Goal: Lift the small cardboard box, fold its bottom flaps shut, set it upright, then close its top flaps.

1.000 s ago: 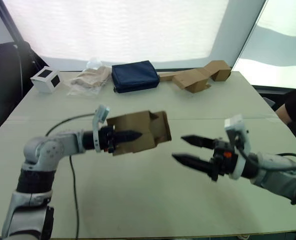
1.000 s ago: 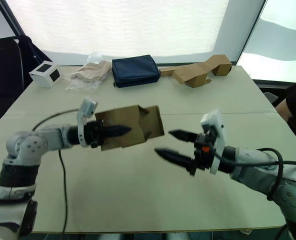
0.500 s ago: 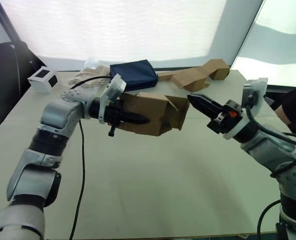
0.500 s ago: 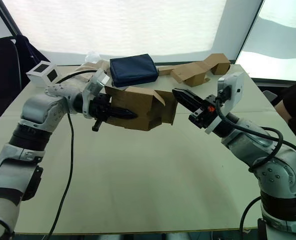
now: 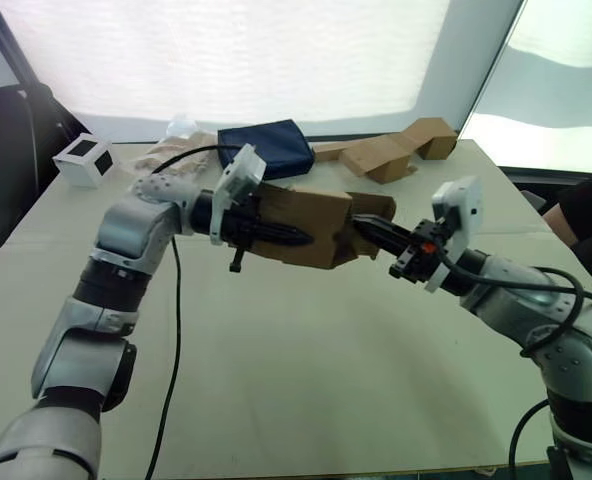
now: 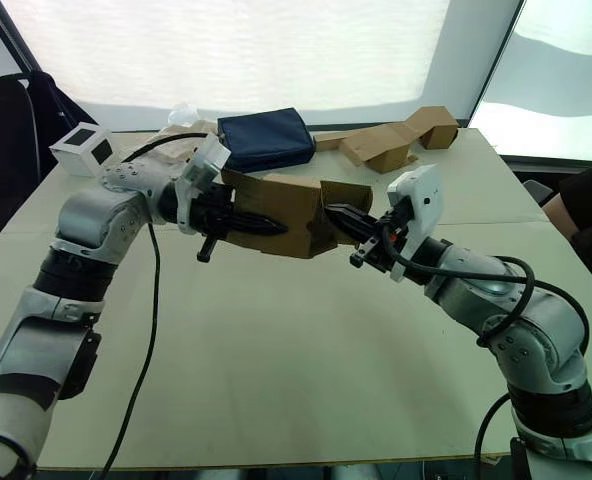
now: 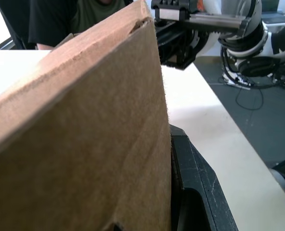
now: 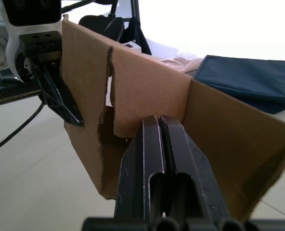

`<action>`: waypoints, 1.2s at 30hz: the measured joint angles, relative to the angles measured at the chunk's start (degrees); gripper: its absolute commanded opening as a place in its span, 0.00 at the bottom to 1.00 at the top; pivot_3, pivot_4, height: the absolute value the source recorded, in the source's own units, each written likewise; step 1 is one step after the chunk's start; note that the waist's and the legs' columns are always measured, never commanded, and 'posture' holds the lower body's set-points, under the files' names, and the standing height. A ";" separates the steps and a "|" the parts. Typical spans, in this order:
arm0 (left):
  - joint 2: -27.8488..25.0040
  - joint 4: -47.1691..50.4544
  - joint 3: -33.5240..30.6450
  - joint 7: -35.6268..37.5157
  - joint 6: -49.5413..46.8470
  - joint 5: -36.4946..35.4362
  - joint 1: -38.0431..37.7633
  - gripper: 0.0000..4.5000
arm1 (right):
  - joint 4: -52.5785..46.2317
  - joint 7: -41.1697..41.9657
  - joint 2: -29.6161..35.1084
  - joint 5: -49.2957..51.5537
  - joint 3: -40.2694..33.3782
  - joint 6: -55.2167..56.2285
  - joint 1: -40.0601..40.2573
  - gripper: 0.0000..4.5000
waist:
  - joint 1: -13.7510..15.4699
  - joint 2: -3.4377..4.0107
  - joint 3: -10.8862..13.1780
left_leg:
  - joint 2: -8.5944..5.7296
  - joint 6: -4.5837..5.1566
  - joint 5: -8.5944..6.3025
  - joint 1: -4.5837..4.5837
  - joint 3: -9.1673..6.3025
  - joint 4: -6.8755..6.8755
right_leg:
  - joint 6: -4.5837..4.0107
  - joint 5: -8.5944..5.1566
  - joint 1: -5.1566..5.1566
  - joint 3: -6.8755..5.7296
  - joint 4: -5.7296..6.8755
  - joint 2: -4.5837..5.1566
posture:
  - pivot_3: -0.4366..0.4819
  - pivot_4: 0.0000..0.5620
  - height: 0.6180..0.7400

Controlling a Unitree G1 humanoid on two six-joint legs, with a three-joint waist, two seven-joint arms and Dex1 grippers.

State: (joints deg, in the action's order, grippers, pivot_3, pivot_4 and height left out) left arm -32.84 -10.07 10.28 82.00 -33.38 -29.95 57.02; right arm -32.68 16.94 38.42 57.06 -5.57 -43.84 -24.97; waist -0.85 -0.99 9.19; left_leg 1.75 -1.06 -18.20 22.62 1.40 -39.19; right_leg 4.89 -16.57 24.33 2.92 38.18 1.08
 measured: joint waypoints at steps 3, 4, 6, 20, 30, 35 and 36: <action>-0.32 2.33 -0.07 0.25 -2.41 -1.15 -0.23 0.00 | -0.31 0.00 -1.84 0.01 0.74 -0.38 -1.44 0.00 | 0.02 0.00 0.00 | 0.01 0.00 0.00 -0.01 -0.01 0.00 | 0.00 0.00 0.00 0.00 0.01 0.00 | 0.48 0.27 1.00; -0.52 2.87 -0.07 0.40 -3.09 -1.56 -0.41 0.00 | -0.32 0.00 -2.40 0.02 0.87 -0.47 -1.91 0.00 | 0.02 0.00 0.00 | 0.01 0.00 0.00 -0.01 0.00 0.00 | 0.00 0.00 0.00 0.00 0.01 0.00 | 0.48 0.27 1.00; -0.89 3.51 -0.07 0.95 -4.61 -2.12 -0.71 0.00 | -0.32 0.02 -3.55 0.04 0.87 -0.56 -2.67 0.00 | 0.02 0.00 0.00 | 0.01 0.00 0.00 -0.01 -0.01 0.00 | 0.00 0.00 0.00 0.00 0.01 0.00 | 0.48 0.27 1.00; 1.00 0.72 -1.14 -0.84 -4.66 -2.23 -0.93 0.00 | -1.40 2.49 -2.73 1.78 -0.54 -2.51 -2.02 0.00 | 0.08 0.01 0.00 | -0.01 0.00 0.00 0.00 0.00 -0.01 | 0.00 0.00 0.00 -0.01 0.01 0.02 | 0.48 0.27 1.00; 1.77 -1.47 -1.99 -1.61 -4.39 -1.69 -0.98 0.00 | -1.91 9.86 8.11 1.45 -3.25 -4.67 0.36 0.00 | 0.18 0.01 0.00 | -0.01 0.00 0.00 0.01 -0.01 -0.01 | 0.00 0.00 0.00 -0.01 0.00 0.01 | 0.48 0.27 1.00; 1.87 -2.34 -2.03 -1.46 -4.27 -1.47 -0.98 0.00 | -0.24 14.40 12.56 3.04 -8.94 -5.90 3.64 0.00 | 0.19 0.00 0.00 | -0.01 0.00 0.00 0.00 0.00 -0.01 | 0.00 0.00 0.00 -0.01 0.01 0.01 | 0.48 0.27 1.00; 1.84 -2.53 -2.06 -1.34 -4.11 -1.44 -0.98 0.00 | 0.28 14.92 12.92 3.28 -10.16 -5.96 4.65 0.00 | 0.18 0.00 0.00 | 0.00 0.00 0.00 0.00 -0.01 -0.01 | 0.00 0.00 0.00 -0.01 0.01 -0.01 | 0.48 0.27 1.00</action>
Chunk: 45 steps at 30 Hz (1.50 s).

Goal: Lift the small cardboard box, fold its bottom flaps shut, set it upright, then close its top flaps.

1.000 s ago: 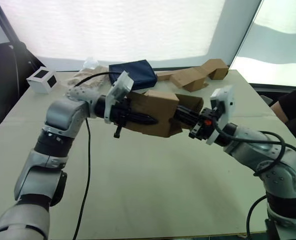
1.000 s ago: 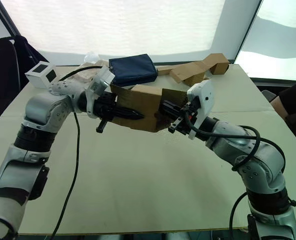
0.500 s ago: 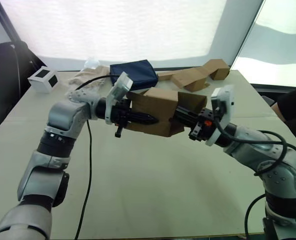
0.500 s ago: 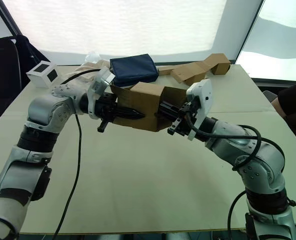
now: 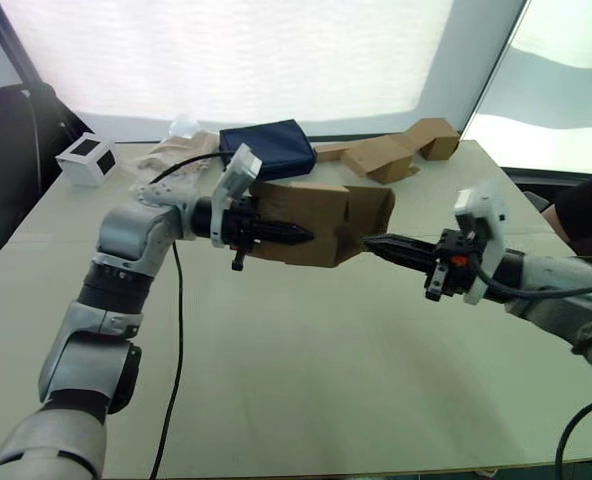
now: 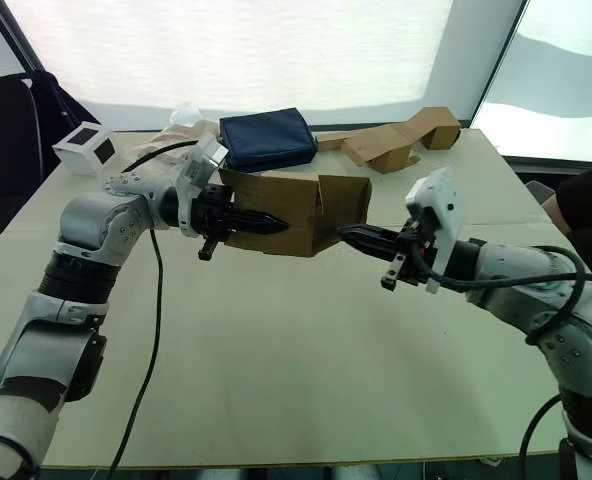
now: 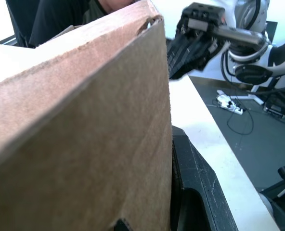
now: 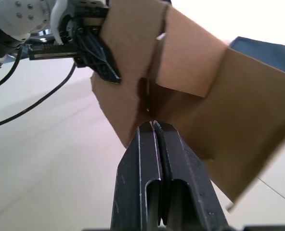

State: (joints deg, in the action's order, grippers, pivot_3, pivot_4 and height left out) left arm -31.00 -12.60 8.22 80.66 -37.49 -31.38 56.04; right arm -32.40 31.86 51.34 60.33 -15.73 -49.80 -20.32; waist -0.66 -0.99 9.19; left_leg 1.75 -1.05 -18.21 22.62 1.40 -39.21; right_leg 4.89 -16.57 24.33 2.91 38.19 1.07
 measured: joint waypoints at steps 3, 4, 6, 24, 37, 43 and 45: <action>0.01 -0.34 -0.03 0.26 0.31 0.07 0.00 0.00 | 0.08 0.56 -0.14 -0.23 -0.53 0.01 2.59 0.00 | -0.20 0.00 0.00 | 0.02 0.00 0.00 -0.01 0.01 0.00 | 0.00 0.00 0.00 0.02 0.01 -0.03 | 0.48 0.27 1.00; 0.01 -0.35 -0.03 0.30 0.32 0.08 0.00 0.00 | 0.05 0.55 -0.34 -0.84 -0.35 0.15 3.06 0.00 | -0.22 0.00 0.00 | 0.02 0.00 0.00 -0.03 0.01 0.00 | 0.00 0.00 0.00 0.02 0.02 -0.03 | 0.48 0.27 1.00; 0.01 -0.37 -0.05 0.33 0.33 0.10 0.00 0.00 | 0.05 0.46 -0.35 -3.72 0.99 0.73 3.85 0.00 | -0.18 0.00 0.00 | 0.02 0.00 0.00 -0.03 0.01 0.00 | 0.00 0.00 0.00 0.03 0.02 -0.04 | 0.48 0.27 1.00; 0.06 -0.44 -0.66 0.22 -0.04 -0.12 0.01 0.00 | 0.25 -1.64 -9.29 -14.58 11.24 3.38 -1.28 0.00 | -0.06 0.00 0.00 | 0.01 -0.01 0.00 -0.03 0.01 -0.01 | 0.00 0.00 0.00 0.02 0.02 -0.03 | 0.48 0.27 1.00; 0.18 0.49 -0.75 0.12 -1.00 -0.52 0.00 0.00 | 1.77 -0.48 -14.41 -14.47 11.29 3.53 -3.92 0.00 | -0.15 0.01 -0.01 | 0.01 -0.01 0.01 -0.04 0.01 -0.01 | 0.00 0.00 0.00 0.02 0.06 -0.03 | 0.48 0.27 1.00; 0.21 1.63 -0.76 -0.56 -1.86 -0.61 0.00 0.00 | 2.90 1.07 -14.91 -14.64 12.71 3.52 -5.54 0.00 | -0.13 0.01 -0.01 | 0.01 -0.01 0.01 -0.04 0.01 -0.01 | 0.00 0.00 0.00 0.02 0.06 -0.02 | 0.48 0.27 1.00; 0.23 1.82 -0.76 -0.85 -1.97 -0.65 -0.01 0.00 | 3.61 1.64 -14.94 -15.09 13.04 3.62 -5.89 0.00 | -0.14 0.01 0.00 | 0.01 -0.01 0.01 -0.04 0.01 -0.02 | 0.00 0.00 0.00 0.02 0.06 -0.02 | 0.48 0.27 1.00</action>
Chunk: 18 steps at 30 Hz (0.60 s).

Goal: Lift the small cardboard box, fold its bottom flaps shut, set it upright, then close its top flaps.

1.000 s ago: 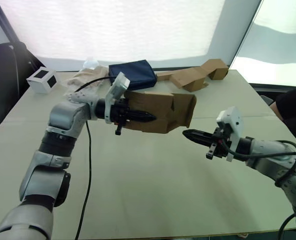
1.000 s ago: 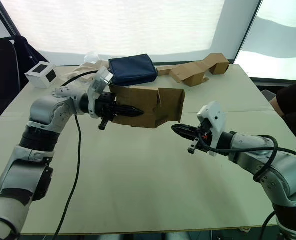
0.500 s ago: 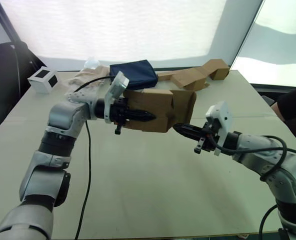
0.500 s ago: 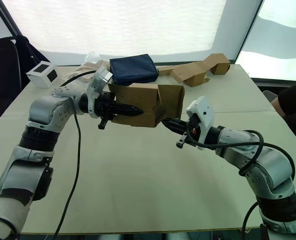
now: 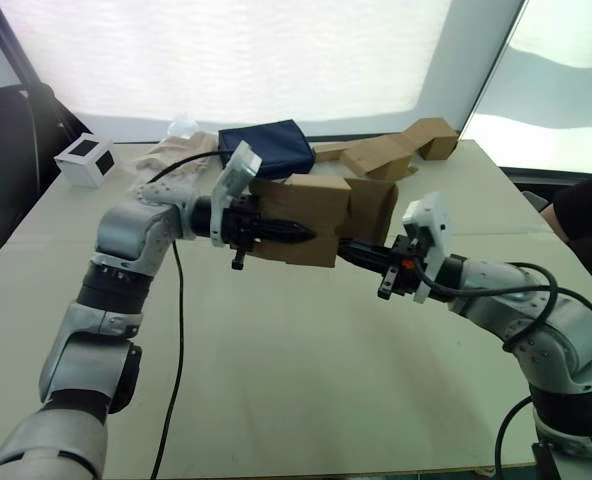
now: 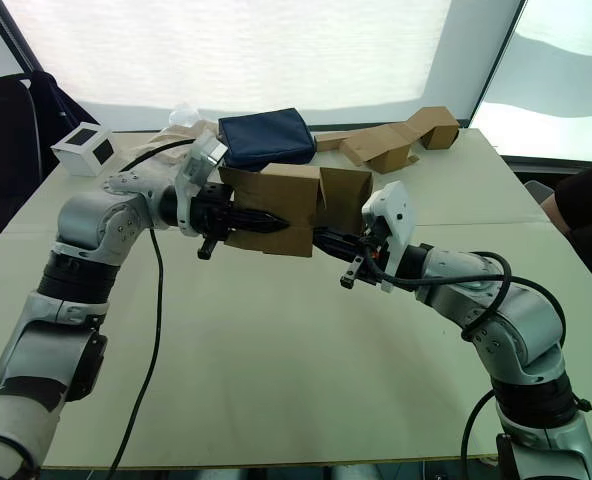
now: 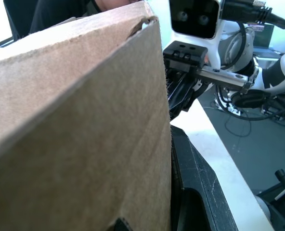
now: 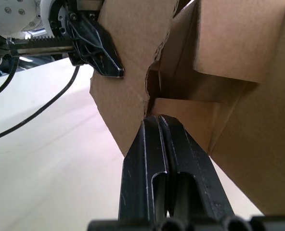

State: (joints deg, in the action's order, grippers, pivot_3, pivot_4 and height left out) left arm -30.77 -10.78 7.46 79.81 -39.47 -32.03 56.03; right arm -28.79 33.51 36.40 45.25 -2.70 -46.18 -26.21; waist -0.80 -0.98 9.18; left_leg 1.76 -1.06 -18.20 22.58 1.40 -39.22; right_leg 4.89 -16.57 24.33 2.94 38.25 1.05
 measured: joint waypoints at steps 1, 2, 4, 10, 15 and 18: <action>0.00 0.13 -0.01 -0.05 -0.02 -0.02 -0.03 0.00 | 0.29 0.21 -0.11 -0.09 0.18 0.02 -0.14 0.00 | 0.00 0.00 0.00 | 0.00 0.00 0.00 0.00 0.00 0.00 | 0.00 0.00 0.00 0.00 0.00 0.00 | 0.48 0.27 1.00; 0.00 0.31 -0.03 -0.11 -0.03 -0.12 -0.08 0.00 | 0.61 0.40 -0.50 -0.12 0.23 0.07 -0.28 0.00 | 0.00 0.00 0.00 | 0.00 0.00 0.00 0.00 0.00 0.00 | 0.00 0.00 0.00 0.00 0.00 0.00 | 0.48 0.27 1.00; 0.06 0.68 -0.06 -0.35 -0.04 -0.34 -0.21 0.00 | 1.16 0.67 -1.21 -0.11 0.24 0.32 -0.31 0.00 | -0.01 0.00 0.00 | 0.00 0.00 0.00 0.00 0.00 0.00 | 0.00 0.00 0.00 0.00 0.01 0.00 | 0.48 0.27 1.00; 0.36 1.38 -0.41 -1.65 -0.05 -1.10 -1.27 0.00 | 1.92 2.36 0.18 1.48 -1.87 -0.46 -0.16 0.00 | 0.01 0.00 0.00 | 0.00 0.00 0.00 0.00 0.00 0.00 | 0.00 0.00 0.00 0.00 0.01 0.03 | 0.48 0.27 1.00; 0.37 1.91 -1.03 -2.27 -0.09 -1.28 -1.33 0.00 | 3.16 1.52 1.86 17.89 -14.18 -5.45 -1.49 0.00 | 0.11 0.00 0.00 | -0.01 0.00 0.00 0.01 0.00 -0.01 | 0.01 0.00 0.00 -0.01 0.02 0.06 | 0.48 0.27 1.00; 0.32 1.93 -1.65 -2.38 -0.17 -1.73 -1.34 0.00 | 6.57 -0.25 4.28 22.47 -20.66 -6.04 -2.30 0.00 | 0.09 0.00 0.00 | -0.01 0.00 0.00 0.00 0.01 -0.01 | 0.00 0.00 0.00 -0.01 0.02 0.06 | 0.48 0.27 1.00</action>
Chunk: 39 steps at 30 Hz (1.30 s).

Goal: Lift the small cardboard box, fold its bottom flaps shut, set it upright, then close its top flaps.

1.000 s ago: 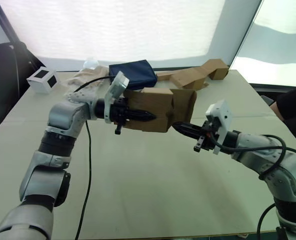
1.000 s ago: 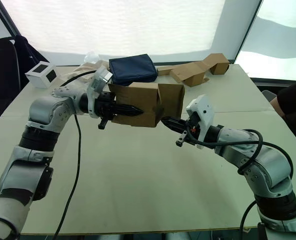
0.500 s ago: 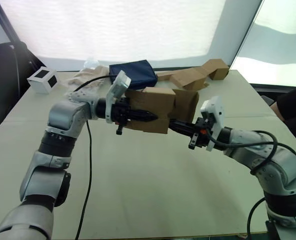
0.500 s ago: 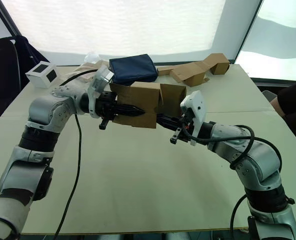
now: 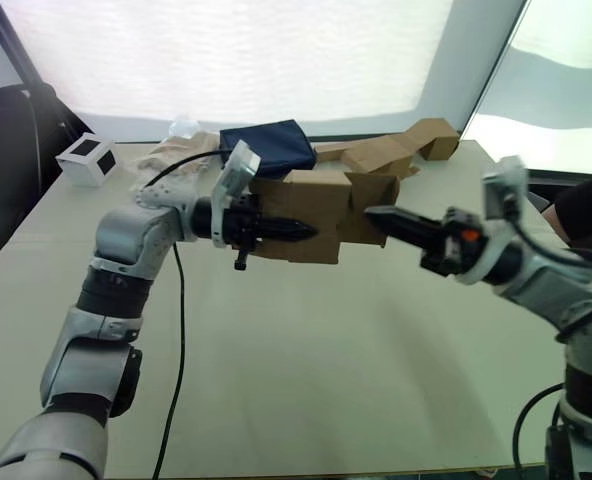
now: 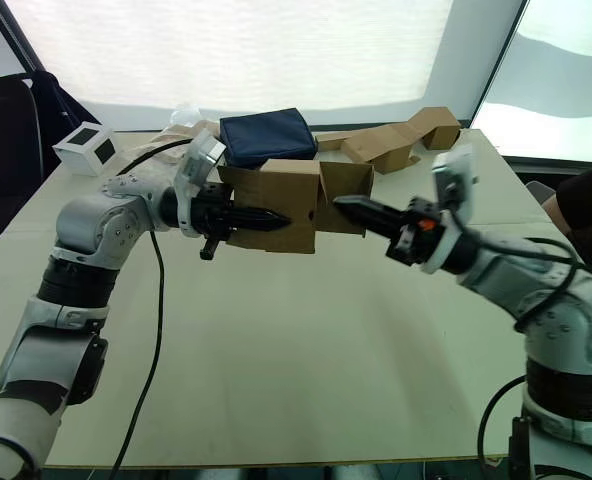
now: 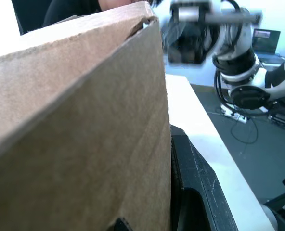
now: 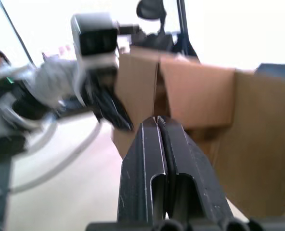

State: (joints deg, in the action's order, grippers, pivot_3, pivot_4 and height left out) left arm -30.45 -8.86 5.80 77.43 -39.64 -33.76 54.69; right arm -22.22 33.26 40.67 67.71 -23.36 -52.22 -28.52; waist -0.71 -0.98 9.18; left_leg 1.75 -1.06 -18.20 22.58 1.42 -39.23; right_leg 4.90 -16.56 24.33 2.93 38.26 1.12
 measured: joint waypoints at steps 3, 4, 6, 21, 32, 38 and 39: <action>0.60 0.00 -0.02 -0.27 0.01 -0.42 0.01 0.00 | 6.21 -0.90 0.16 -3.25 -1.57 2.91 0.65 0.00 | -0.05 0.00 0.00 | -0.01 0.00 0.00 -0.01 0.04 0.00 | 0.00 0.00 0.00 0.02 0.00 -0.01 | 0.48 0.27 1.00; 0.84 0.00 -0.02 -0.33 0.02 -0.53 0.02 0.00 | 8.17 -0.99 0.15 -5.13 -1.52 4.15 1.00 0.00 | -0.07 0.00 0.00 | -0.01 0.00 0.00 -0.01 0.04 0.00 | 0.00 0.00 0.00 0.03 0.00 -0.01 | 0.48 0.27 1.00; 1.09 0.00 -0.02 -0.40 0.09 -0.55 0.03 0.00 | 12.49 -1.12 0.13 -10.32 -0.25 7.12 1.69 0.00 | -0.17 0.01 -0.01 | -0.01 0.00 0.00 -0.02 0.07 0.00 | 0.00 0.00 0.01 0.05 0.02 -0.04 | 0.48 0.27 1.00; 1.73 -0.64 0.04 -1.00 2.95 1.91 2.27 0.00 | 12.93 2.52 -11.99 -12.27 6.70 12.14 0.53 0.00 | 0.07 0.09 -0.01 | 0.03 -0.03 0.01 -0.05 0.06 0.00 | -0.01 0.00 0.01 0.06 0.09 -0.04 | 0.48 0.27 1.00; 3.10 -2.55 -0.36 -1.58 2.74 1.76 2.77 0.00 | 6.44 -4.50 -18.08 -0.13 4.77 8.80 2.86 0.00 | -0.31 0.10 -0.02 | 0.05 -0.03 0.02 -0.07 0.05 0.00 | 0.00 0.00 0.02 0.07 0.12 -0.08 | 0.48 0.27 1.00; 3.18 -2.82 -0.51 -1.53 2.49 1.73 2.78 0.00 | 6.28 -6.42 -20.89 0.83 5.44 9.41 2.83 0.42 | -0.23 0.10 -0.02 | 0.04 -0.03 0.02 -0.07 0.06 0.00 | 0.00 0.00 0.01 0.07 0.11 -0.07 | 0.48 0.27 1.00; 3.17 -2.82 -0.53 -1.53 2.43 1.68 2.78 0.00 | 6.28 -6.60 -21.12 1.30 5.43 9.38 2.83 0.51 | -0.23 0.10 -0.02 | 0.04 -0.03 0.02 -0.07 0.06 0.00 | 0.00 0.00 0.01 0.07 0.11 -0.07 | 0.48 0.27 1.00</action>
State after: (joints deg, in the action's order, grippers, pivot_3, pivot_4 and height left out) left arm -27.28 -11.68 5.27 75.90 -37.21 -32.08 57.48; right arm -15.94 26.66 19.55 69.01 -17.92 -42.84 -25.69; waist -0.94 -0.88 9.17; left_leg 1.80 -1.09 -18.19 22.51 1.47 -39.23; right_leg 4.89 -16.56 24.34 3.00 38.38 1.05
